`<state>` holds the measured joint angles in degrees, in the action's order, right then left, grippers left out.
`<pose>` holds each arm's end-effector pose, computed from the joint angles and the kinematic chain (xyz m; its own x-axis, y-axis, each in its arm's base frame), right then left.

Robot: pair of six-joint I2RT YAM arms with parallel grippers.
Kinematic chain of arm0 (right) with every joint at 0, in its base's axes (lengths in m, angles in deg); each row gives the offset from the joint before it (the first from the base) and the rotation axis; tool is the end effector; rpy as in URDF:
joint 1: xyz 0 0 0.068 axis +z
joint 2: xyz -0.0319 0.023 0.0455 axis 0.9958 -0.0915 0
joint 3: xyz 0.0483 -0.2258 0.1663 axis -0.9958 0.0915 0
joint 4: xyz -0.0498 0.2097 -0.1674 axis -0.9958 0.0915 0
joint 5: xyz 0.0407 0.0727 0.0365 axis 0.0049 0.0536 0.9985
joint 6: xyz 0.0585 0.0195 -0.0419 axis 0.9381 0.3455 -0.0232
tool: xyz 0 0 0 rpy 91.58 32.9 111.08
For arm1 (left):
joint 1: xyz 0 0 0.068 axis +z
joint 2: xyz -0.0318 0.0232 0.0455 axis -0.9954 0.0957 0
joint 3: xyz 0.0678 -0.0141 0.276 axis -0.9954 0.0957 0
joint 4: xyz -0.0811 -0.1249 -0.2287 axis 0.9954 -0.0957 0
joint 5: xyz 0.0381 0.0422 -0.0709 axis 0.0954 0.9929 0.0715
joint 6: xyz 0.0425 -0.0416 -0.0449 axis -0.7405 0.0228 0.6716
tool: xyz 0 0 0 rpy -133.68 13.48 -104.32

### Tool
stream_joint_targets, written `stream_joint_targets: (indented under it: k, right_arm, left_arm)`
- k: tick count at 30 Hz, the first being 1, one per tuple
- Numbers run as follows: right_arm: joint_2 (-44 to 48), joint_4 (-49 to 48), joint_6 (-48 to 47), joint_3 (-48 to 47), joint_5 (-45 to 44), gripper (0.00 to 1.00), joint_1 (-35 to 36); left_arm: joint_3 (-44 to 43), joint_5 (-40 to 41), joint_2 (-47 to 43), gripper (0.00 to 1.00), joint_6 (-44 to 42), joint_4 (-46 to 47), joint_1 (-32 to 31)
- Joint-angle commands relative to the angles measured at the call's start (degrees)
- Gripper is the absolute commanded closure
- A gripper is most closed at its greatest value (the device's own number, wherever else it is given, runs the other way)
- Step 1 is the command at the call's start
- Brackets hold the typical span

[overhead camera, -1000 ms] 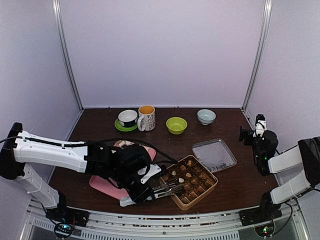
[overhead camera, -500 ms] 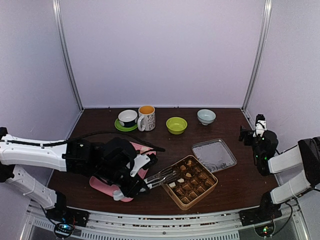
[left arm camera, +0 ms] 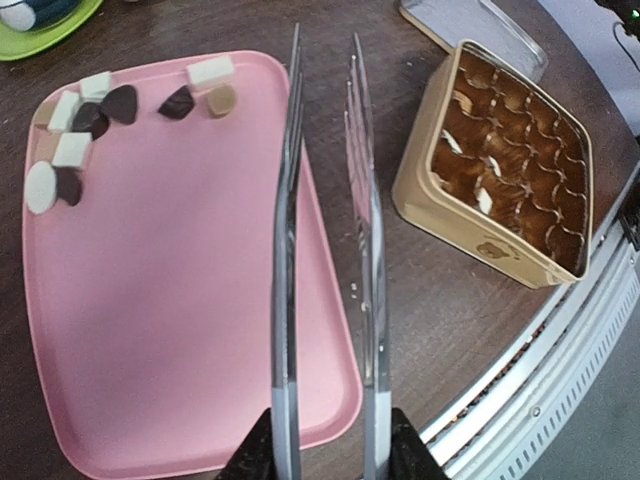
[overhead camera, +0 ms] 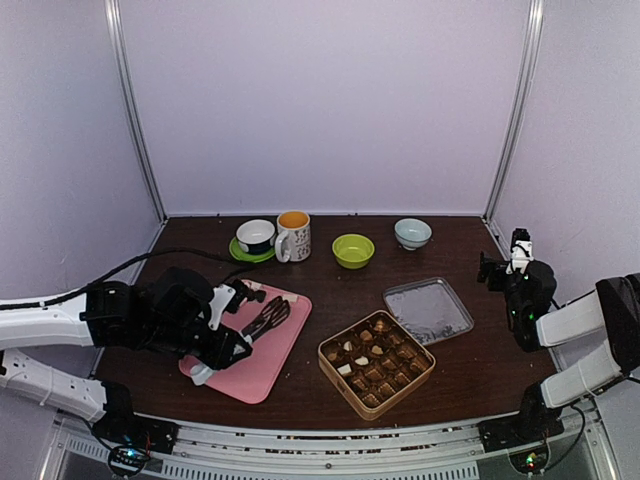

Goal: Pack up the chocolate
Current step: Pick up the fake chocolate from the plate.

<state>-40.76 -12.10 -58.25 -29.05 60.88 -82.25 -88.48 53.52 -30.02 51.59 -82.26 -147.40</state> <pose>0.2639 0.0076 0.1716 -0.0465 0.0263 -0.9986 0.0207 0.9995 0.0254 0.1093 -0.1998 0.2379 -0.8067 0.2082 -0.5531 0.4493 0.8241 -0.3450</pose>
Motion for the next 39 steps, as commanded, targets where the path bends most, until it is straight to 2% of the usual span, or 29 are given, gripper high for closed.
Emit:
stream_joint_targets:
  k: [1,14,23,26,30,37,39]
  right_arm:
    - [-0.07,-0.75,-0.31,-0.81,0.22,0.0,-0.13]
    - [-0.07,-0.75,-0.31,-0.81,0.25,0.0,-0.13]
    - [-0.07,-0.75,-0.3,-0.74,0.26,0.0,-0.13]
    - [-0.08,-0.73,-0.31,-0.75,0.27,0.0,-0.12]
    - [-0.08,-0.75,-0.31,-0.82,0.26,0.0,-0.13]
    - [-0.07,-0.75,-0.31,-0.78,0.28,0.0,-0.13]
    - [-0.07,-0.75,-0.31,-0.79,0.3,0.0,-0.13]
  left_arm:
    - [1.69,1.3,-3.37,0.68,1.0,-0.76,3.85]
    - [1.38,0.91,1.18,0.65,1.29,-2.48,12.09]
    - [-3.77,-2.77,6.62,0.65,-2.0,-2.34,15.93]
    - [-7.28,-3.91,7.81,0.66,-0.01,-4.56,15.99]
    - [-10.98,-3.73,4.6,0.64,5.85,-7.99,15.99]
    - [-14.69,-11.43,5.63,0.65,14.28,-14.92,16.0]
    - [-16.54,-11.48,6.36,0.65,15.27,-16.49,15.99]
